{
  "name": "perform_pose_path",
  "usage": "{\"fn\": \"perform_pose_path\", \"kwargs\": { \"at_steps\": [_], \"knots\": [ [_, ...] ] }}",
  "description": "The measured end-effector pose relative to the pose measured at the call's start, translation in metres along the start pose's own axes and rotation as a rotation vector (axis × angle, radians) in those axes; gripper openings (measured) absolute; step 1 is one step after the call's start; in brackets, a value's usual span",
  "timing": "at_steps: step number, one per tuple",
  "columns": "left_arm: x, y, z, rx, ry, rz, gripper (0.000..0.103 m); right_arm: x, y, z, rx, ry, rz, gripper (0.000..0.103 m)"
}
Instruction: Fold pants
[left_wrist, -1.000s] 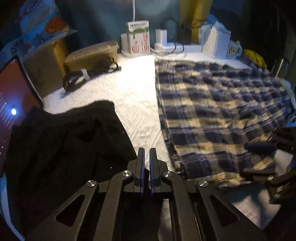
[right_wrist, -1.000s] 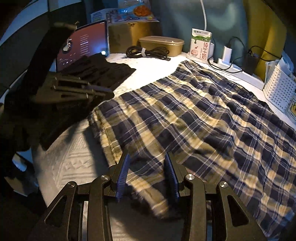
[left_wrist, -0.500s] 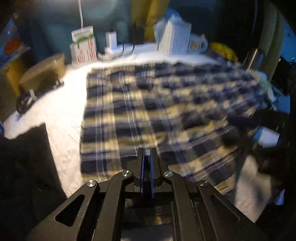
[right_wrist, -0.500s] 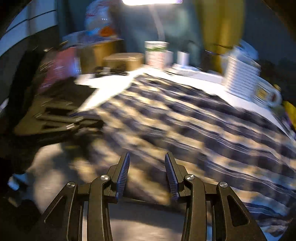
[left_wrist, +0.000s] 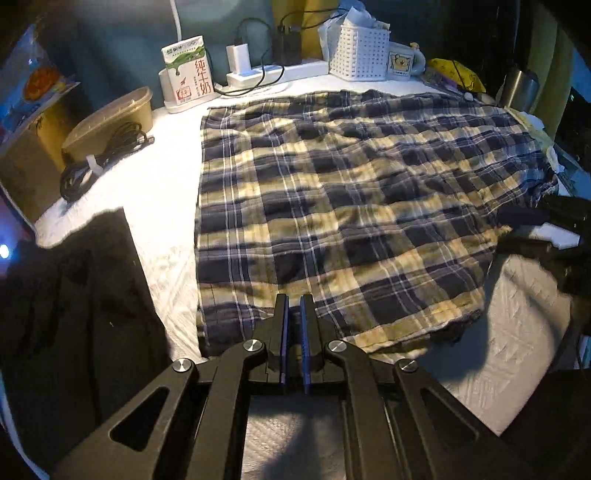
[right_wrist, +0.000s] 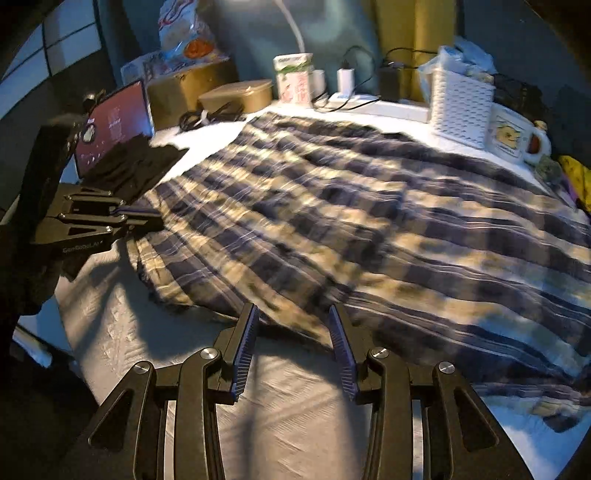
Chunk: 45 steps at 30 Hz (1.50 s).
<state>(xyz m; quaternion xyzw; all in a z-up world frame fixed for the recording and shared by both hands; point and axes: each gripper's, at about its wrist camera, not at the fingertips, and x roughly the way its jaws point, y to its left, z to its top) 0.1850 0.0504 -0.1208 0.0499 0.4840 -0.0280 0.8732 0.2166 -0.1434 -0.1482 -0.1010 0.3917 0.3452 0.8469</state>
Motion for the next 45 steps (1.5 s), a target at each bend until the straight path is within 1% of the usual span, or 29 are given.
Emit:
{"fn": "perform_pose_path", "kwargs": {
  "at_steps": [2,3,6,8,10,13,14,15,18,20,25,29,30,34,37,41,45],
  "knots": [
    [-0.006,-0.003,0.014,0.027,-0.037,-0.002,0.005,-0.012,-0.014,0.003,0.017,-0.03,-0.035,0.042],
    [-0.008,-0.006,0.022,0.037,-0.053,-0.003,0.005,-0.019,-0.026,0.008,0.038,-0.054,-0.065,0.042],
    [-0.005,-0.019,0.059,0.077,-0.099,-0.033,0.005,-0.028,-0.056,0.02,0.083,-0.096,-0.141,0.042],
    [0.001,-0.034,0.089,0.116,-0.137,-0.073,0.005,-0.034,-0.079,0.026,0.122,-0.122,-0.195,0.042],
    [0.009,-0.043,0.111,0.139,-0.145,-0.099,0.005,-0.039,-0.096,0.031,0.142,-0.143,-0.253,0.042],
    [0.025,-0.063,0.143,0.162,-0.143,-0.142,0.005,-0.044,-0.119,0.032,0.161,-0.152,-0.328,0.042],
    [0.034,-0.072,0.155,0.176,-0.137,-0.17,0.005,-0.046,-0.126,0.031,0.17,-0.152,-0.34,0.042],
    [0.039,-0.076,0.16,0.183,-0.131,-0.18,0.005,-0.046,-0.133,0.029,0.179,-0.149,-0.349,0.042],
    [0.06,-0.095,0.18,0.192,-0.105,-0.204,0.005,-0.039,-0.153,0.021,0.2,-0.11,-0.379,0.042],
    [0.076,-0.104,0.192,0.183,-0.08,-0.212,0.005,-0.037,-0.163,0.015,0.211,-0.089,-0.383,0.042],
    [0.1,-0.126,0.204,0.194,-0.04,-0.205,0.005,-0.025,-0.179,0.001,0.221,-0.041,-0.372,0.042],
    [0.126,-0.132,0.204,0.203,0.027,-0.186,0.005,-0.023,-0.184,-0.001,0.239,-0.047,-0.343,0.042],
    [0.126,-0.133,0.204,0.204,0.01,-0.185,0.005,-0.023,-0.185,-0.002,0.246,-0.05,-0.334,0.042],
    [0.126,-0.136,0.203,0.219,0.028,-0.17,0.005,-0.026,-0.186,-0.003,0.259,-0.059,-0.32,0.042],
    [0.123,-0.133,0.197,0.21,0.033,-0.167,0.006,-0.028,-0.186,-0.003,0.268,-0.076,-0.319,0.042],
    [0.105,-0.13,0.182,0.23,0.018,-0.148,0.007,-0.036,-0.186,-0.008,0.291,-0.103,-0.319,0.042],
    [0.086,-0.129,0.163,0.235,0.003,-0.162,0.007,-0.043,-0.181,-0.016,0.297,-0.102,-0.333,0.042]
  ]
}}
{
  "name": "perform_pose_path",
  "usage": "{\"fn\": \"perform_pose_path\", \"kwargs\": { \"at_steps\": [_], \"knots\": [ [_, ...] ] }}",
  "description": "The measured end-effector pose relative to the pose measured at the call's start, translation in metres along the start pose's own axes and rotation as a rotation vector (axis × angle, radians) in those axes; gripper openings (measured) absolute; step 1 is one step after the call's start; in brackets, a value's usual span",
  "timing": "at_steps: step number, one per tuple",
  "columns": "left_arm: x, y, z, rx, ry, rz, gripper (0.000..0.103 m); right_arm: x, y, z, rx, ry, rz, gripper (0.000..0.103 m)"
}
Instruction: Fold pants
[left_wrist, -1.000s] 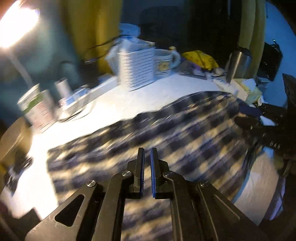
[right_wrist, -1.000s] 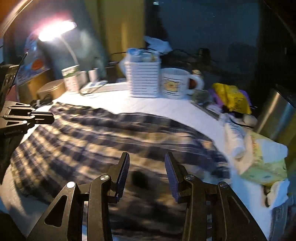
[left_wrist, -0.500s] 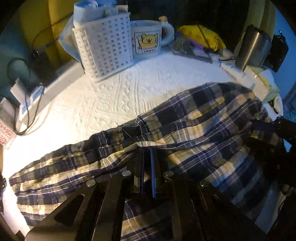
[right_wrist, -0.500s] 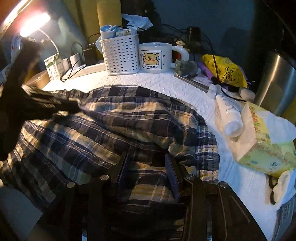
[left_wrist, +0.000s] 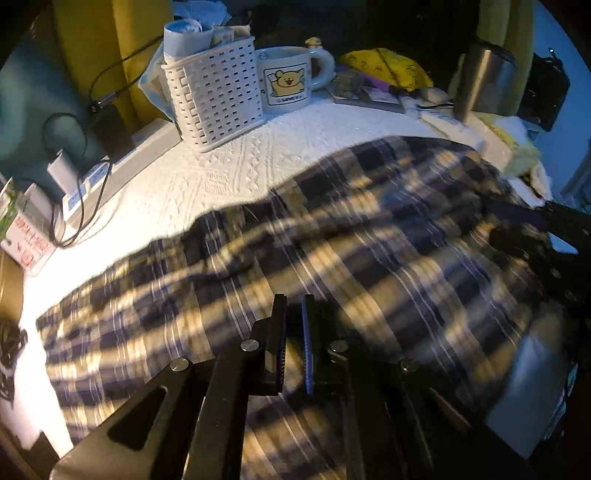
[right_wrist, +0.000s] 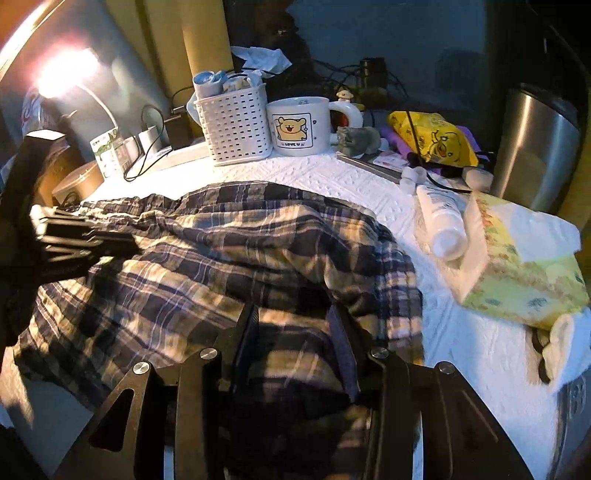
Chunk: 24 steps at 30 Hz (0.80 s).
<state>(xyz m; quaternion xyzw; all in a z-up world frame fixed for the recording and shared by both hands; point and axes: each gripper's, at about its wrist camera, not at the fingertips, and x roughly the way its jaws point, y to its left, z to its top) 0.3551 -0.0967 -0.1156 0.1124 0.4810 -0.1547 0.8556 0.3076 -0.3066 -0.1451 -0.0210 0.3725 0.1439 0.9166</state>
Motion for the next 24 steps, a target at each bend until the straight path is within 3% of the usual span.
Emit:
{"fn": "perform_pose_path", "kwargs": {
  "at_steps": [6,11,14,20,24],
  "knots": [
    [-0.015,-0.014,-0.038,-0.003,0.007,-0.036,0.009,-0.008,0.005,-0.016,-0.012,0.023,-0.032,0.042],
    [-0.024,-0.019,-0.069,-0.021,-0.016,-0.047,0.025,-0.015,0.014,-0.033,-0.041,0.032,-0.069,0.042],
    [-0.031,-0.021,-0.078,-0.021,0.0,-0.051,0.026,-0.027,0.014,-0.039,-0.027,0.018,-0.071,0.043],
    [-0.057,-0.016,-0.101,-0.047,-0.038,-0.071,0.026,-0.061,0.016,-0.049,0.02,-0.024,-0.062,0.065],
    [-0.076,0.001,-0.114,-0.087,-0.083,-0.051,0.026,-0.08,0.015,-0.058,0.068,-0.043,-0.08,0.072]
  ]
}}
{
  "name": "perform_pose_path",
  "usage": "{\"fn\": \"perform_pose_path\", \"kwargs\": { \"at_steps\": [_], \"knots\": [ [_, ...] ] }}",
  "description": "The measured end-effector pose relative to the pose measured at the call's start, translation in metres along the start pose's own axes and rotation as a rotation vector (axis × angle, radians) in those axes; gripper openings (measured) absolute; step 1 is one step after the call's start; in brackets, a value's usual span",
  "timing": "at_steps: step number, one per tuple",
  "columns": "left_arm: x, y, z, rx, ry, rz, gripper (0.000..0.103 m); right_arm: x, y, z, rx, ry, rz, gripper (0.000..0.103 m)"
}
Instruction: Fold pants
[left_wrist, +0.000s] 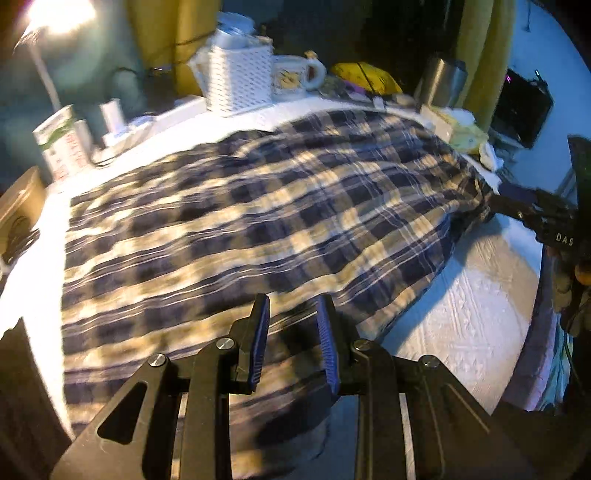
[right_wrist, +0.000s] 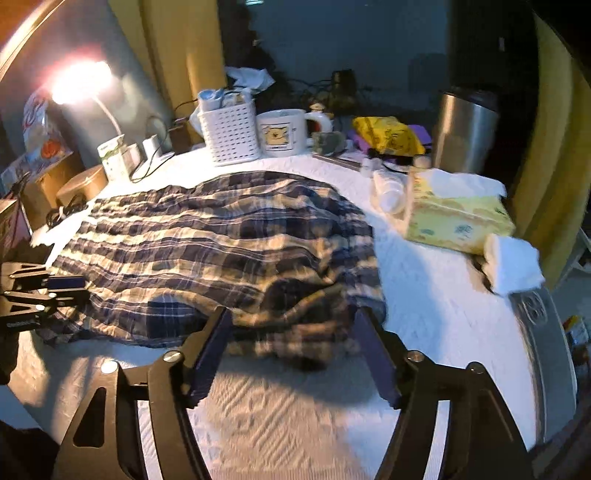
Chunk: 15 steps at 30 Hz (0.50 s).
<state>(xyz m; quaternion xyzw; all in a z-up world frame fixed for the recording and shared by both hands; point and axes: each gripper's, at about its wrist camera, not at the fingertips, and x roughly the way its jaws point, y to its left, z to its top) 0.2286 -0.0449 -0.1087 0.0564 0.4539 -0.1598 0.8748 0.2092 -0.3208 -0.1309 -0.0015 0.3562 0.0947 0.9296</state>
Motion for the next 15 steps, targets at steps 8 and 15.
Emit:
{"fn": "perform_pose_path", "kwargs": {
  "at_steps": [8,15],
  "knots": [
    [-0.033,0.048,-0.017,-0.103,-0.064,0.082,0.026,0.008,-0.011,-0.019,0.136,0.08,0.066,0.072],
    [-0.044,0.086,-0.032,-0.214,-0.074,0.152,0.026,0.025,-0.002,-0.019,0.178,0.103,0.151,0.079]
  ]
}}
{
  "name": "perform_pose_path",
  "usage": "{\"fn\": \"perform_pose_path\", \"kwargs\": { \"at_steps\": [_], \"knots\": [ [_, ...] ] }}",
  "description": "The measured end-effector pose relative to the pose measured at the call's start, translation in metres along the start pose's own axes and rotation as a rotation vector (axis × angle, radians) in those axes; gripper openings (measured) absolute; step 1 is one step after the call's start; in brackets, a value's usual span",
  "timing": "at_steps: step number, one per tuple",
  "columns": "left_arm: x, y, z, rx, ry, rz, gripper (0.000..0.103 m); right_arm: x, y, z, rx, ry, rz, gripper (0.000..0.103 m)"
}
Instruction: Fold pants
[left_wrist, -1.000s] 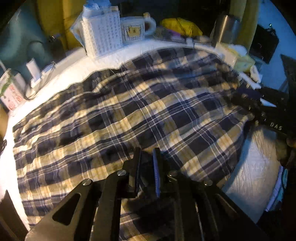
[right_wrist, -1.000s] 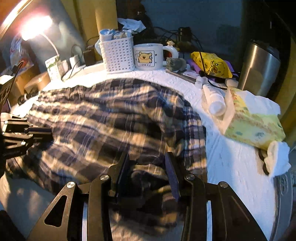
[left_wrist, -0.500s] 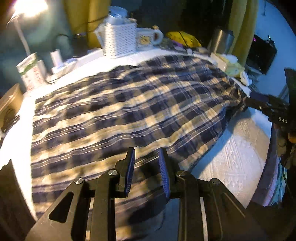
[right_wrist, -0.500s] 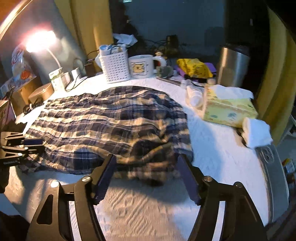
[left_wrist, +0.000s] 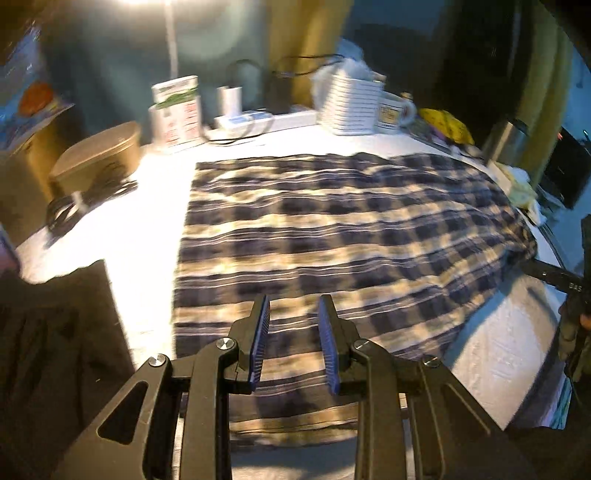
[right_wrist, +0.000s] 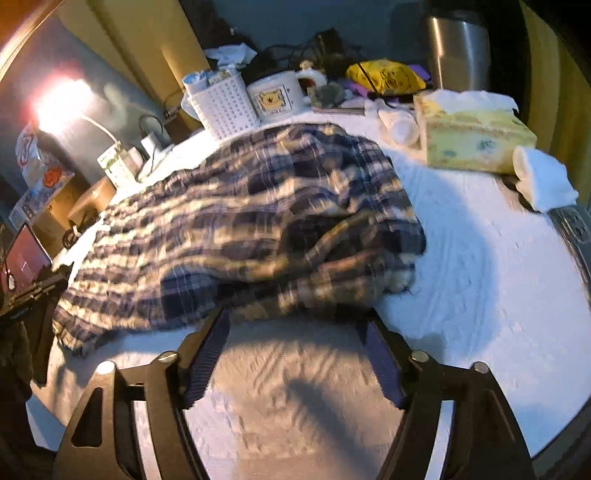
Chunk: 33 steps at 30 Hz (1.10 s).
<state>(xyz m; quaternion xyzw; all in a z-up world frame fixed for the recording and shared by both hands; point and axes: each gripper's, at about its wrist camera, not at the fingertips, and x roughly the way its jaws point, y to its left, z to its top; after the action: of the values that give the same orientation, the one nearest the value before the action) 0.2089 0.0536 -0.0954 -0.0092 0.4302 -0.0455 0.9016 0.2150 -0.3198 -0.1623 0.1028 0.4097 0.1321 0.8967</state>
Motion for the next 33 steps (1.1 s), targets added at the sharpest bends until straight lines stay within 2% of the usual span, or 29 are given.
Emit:
{"fn": "perform_pose_path", "kwargs": {
  "at_steps": [9,16,17,18,20,21,24,33],
  "knots": [
    [-0.001,0.023,-0.003,-0.071,0.018,0.075,0.026,0.019,-0.015,0.031,0.108,-0.046,0.086,0.081],
    [-0.004,0.021,-0.002,-0.091,0.025,0.106,0.026,0.032,-0.037,0.053,0.277,-0.063,0.227,0.081],
    [-0.005,0.02,-0.001,-0.091,0.023,0.111,0.026,0.033,-0.036,0.054,0.267,-0.065,0.221,0.071],
    [-0.006,0.02,0.0,-0.091,0.022,0.115,0.026,0.034,-0.035,0.055,0.248,-0.064,0.203,0.044],
    [-0.006,0.019,0.002,-0.092,0.021,0.121,0.026,0.039,-0.037,0.055,0.239,-0.057,0.188,0.023],
    [-0.006,0.019,0.003,-0.093,0.021,0.125,0.026,0.039,-0.039,0.054,0.241,-0.059,0.197,0.017],
    [-0.007,0.017,0.005,-0.088,0.02,0.127,0.026,0.032,-0.04,0.056,0.208,-0.09,0.191,0.014],
    [-0.014,0.009,0.011,-0.066,-0.011,0.089,0.026,-0.012,-0.046,0.093,0.092,-0.201,0.052,0.013]
  ]
}}
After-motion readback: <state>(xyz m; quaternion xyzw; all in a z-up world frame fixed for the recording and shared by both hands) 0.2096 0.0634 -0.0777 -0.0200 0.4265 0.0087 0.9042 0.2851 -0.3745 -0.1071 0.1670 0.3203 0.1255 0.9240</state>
